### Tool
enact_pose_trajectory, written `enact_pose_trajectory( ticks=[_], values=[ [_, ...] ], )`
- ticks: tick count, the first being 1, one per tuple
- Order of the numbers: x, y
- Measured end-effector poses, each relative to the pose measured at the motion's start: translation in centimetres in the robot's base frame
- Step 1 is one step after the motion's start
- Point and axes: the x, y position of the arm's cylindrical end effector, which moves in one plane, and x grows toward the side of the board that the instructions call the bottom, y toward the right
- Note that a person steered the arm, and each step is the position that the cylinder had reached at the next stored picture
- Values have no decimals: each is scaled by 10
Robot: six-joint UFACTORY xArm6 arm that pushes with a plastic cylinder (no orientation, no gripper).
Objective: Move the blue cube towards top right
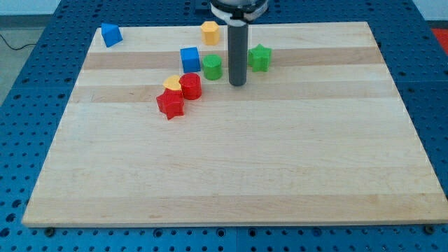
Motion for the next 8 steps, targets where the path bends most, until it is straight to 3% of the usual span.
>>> enact_pose_trajectory(
  ticks=[2,4,5,8],
  values=[
    [0,-64],
    [-42,-156],
    [-58,-164],
    [-91,-37]
  ],
)
